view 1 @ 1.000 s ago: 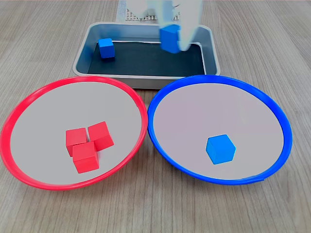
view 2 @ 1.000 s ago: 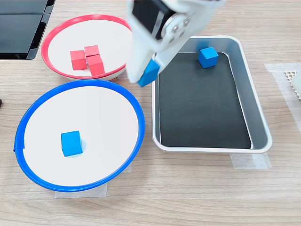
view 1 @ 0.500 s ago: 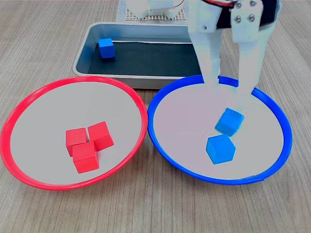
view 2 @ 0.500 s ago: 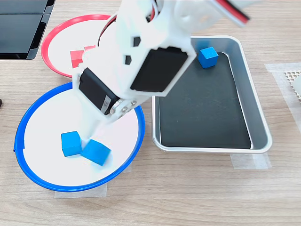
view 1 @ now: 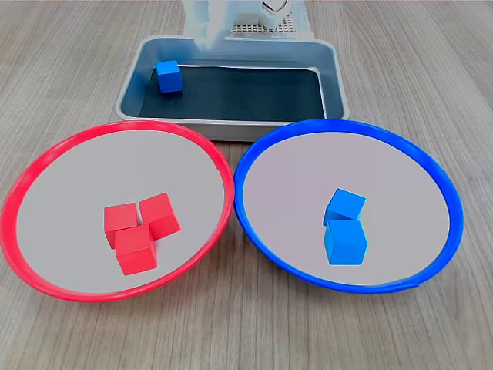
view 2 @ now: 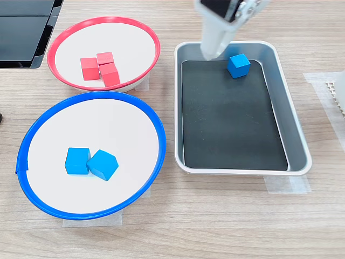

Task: Resolve any anomalies and move all blocks to matching dishes

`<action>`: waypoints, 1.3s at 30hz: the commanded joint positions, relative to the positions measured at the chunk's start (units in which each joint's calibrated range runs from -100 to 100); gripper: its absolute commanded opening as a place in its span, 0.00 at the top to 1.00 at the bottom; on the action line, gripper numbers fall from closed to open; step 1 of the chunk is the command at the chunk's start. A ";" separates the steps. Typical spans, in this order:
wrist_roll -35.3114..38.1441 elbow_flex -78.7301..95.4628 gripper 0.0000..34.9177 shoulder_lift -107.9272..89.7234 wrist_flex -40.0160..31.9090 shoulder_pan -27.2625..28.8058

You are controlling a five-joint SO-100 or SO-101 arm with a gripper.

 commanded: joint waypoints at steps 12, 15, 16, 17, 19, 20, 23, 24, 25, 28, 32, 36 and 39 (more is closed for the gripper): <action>3.37 25.45 0.50 -14.29 -9.10 20.24; 4.15 26.27 0.50 -13.18 -9.10 22.03; 4.44 26.54 0.51 -12.84 -9.10 22.32; 4.74 26.63 0.51 -12.59 -9.10 22.69; 5.47 27.09 0.52 -11.65 -9.60 23.44; 5.67 27.45 0.52 -11.14 -10.09 23.54; 5.42 28.18 0.53 -9.86 -12.07 23.07; 5.18 28.27 0.53 -8.92 -13.14 22.69; 4.98 28.36 0.53 -8.58 -13.47 22.41; 4.44 28.27 0.54 -6.79 -15.04 21.47; 4.15 28.54 0.57 -4.49 -18.51 20.24; 4.30 29.63 0.62 -3.80 -20.66 19.40; 4.25 29.73 0.68 -3.80 -20.57 18.83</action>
